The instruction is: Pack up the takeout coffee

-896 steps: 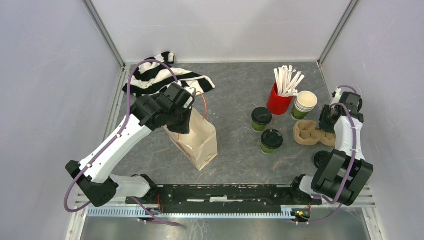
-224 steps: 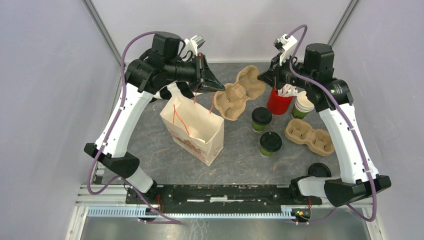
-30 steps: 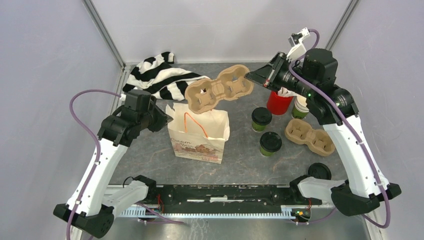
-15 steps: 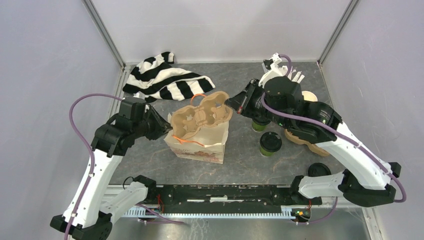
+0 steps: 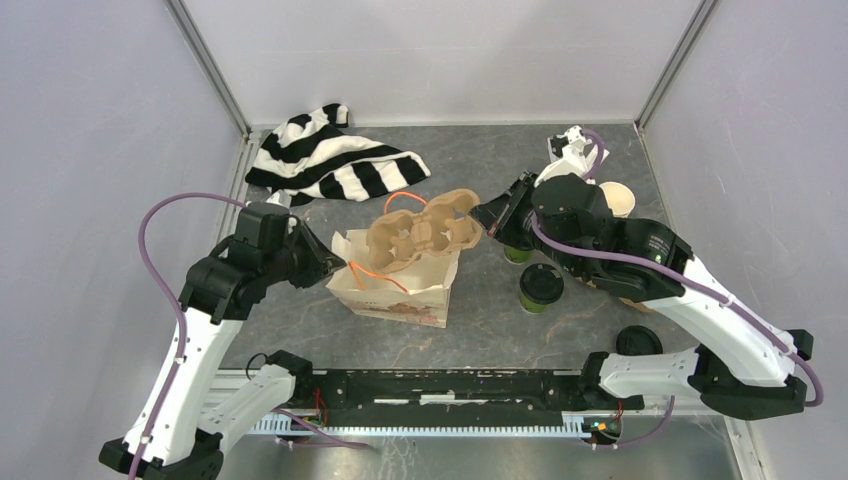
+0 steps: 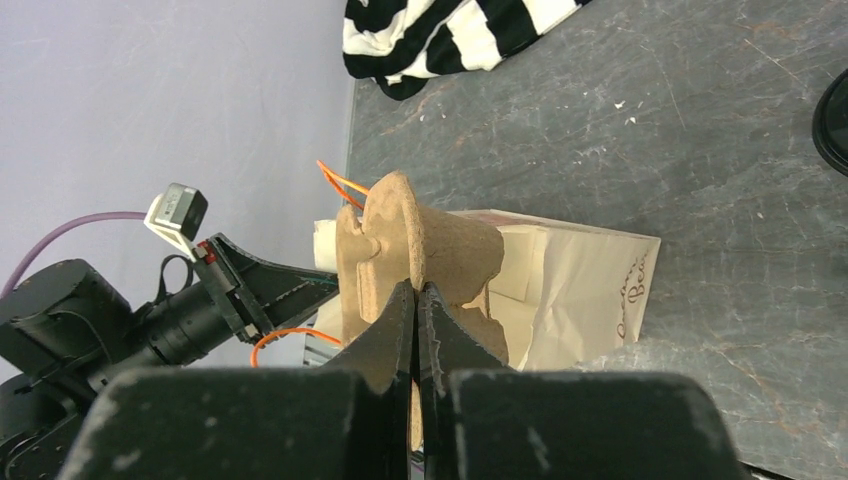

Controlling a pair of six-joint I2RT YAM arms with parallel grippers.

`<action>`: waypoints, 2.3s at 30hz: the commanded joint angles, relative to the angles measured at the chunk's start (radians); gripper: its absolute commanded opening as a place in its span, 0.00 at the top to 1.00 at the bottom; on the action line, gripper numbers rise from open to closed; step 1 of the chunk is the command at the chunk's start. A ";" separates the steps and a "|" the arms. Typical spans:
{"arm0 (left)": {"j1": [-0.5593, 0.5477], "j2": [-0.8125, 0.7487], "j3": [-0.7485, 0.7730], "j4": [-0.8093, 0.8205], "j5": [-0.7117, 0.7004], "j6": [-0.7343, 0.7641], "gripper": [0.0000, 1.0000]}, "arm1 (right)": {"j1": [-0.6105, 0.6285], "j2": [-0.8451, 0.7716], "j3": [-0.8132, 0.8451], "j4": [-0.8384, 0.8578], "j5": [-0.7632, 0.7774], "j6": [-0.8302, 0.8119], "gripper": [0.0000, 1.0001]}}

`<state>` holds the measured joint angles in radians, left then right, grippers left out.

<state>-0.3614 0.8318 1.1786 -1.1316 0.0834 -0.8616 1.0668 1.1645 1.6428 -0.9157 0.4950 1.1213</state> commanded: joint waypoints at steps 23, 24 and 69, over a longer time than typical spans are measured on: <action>0.003 0.066 0.091 -0.034 -0.041 0.102 0.62 | 0.003 0.288 0.264 0.100 0.052 -0.366 1.00; 0.003 0.062 0.098 -0.038 -0.044 0.107 0.61 | 0.004 0.255 0.230 0.109 0.054 -0.358 1.00; 0.003 0.051 0.087 -0.011 -0.026 0.172 0.85 | 0.049 0.376 0.061 0.189 0.056 -0.203 1.00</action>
<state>-0.3603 0.8883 1.2675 -1.1725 0.0372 -0.7353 1.1107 1.5242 1.7172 -0.7826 0.5182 0.9337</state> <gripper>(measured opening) 0.155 0.012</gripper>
